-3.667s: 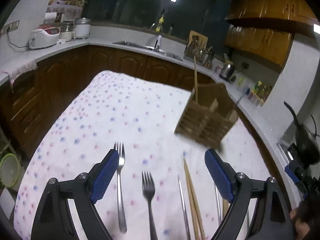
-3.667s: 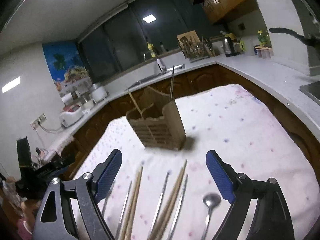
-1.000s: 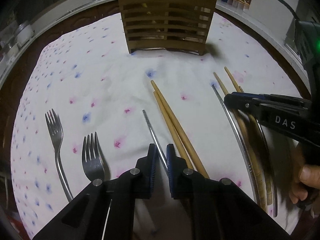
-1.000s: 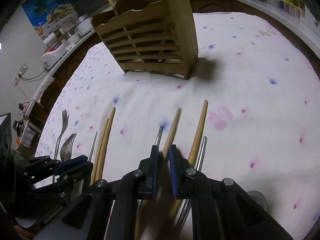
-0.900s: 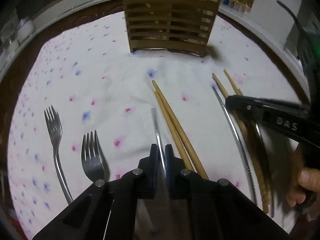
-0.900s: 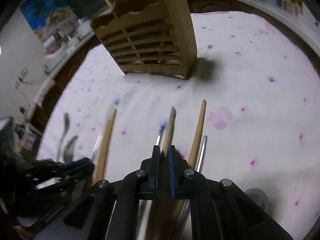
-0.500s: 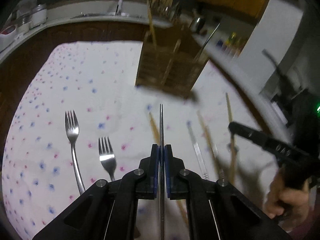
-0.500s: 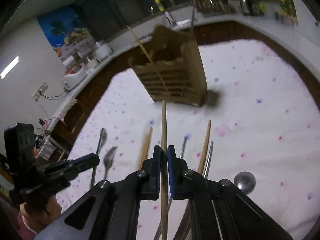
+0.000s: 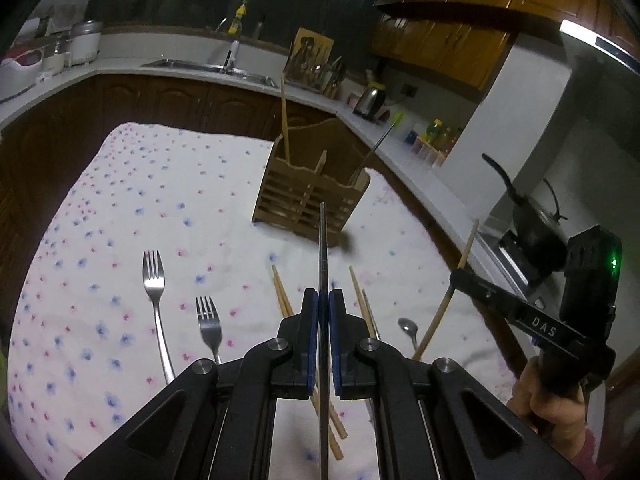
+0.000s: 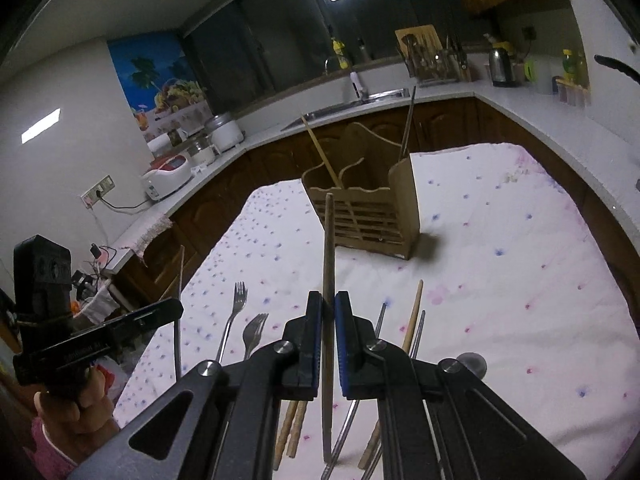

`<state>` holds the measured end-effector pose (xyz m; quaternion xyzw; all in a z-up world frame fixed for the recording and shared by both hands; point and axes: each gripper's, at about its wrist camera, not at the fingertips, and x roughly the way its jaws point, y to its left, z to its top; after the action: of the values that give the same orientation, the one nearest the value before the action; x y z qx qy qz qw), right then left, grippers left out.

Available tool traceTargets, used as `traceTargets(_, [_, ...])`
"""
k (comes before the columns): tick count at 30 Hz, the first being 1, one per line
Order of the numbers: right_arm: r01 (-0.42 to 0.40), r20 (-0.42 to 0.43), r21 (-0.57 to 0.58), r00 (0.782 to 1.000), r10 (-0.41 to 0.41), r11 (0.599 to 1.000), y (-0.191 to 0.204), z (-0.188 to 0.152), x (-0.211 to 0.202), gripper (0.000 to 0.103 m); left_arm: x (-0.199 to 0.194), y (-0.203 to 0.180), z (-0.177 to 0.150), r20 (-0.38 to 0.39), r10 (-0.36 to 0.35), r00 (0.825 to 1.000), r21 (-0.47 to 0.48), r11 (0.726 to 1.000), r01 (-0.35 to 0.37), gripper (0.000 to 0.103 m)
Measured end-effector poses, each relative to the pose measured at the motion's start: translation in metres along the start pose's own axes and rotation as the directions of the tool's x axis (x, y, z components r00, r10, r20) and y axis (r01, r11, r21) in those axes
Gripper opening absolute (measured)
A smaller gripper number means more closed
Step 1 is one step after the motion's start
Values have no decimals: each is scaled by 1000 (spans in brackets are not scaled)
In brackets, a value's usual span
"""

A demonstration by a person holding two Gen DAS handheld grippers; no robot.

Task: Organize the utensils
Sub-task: 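Lift both held chopsticks and carry them over the wooden utensil holder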

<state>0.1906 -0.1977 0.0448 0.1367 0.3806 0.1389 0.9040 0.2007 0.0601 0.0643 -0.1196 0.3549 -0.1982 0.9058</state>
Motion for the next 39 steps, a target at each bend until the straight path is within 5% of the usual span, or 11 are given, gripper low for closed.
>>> traceTargets(26, [12,140,-4,990,-11,1000,4,18,-35,6,-11,23,13,133,-17,991,-47,999,24,3])
traceTargets(39, [27,218,8,975,-28,1000,-9,55,-27,6,-2,22,62,303,12,953,32,999,-23,3])
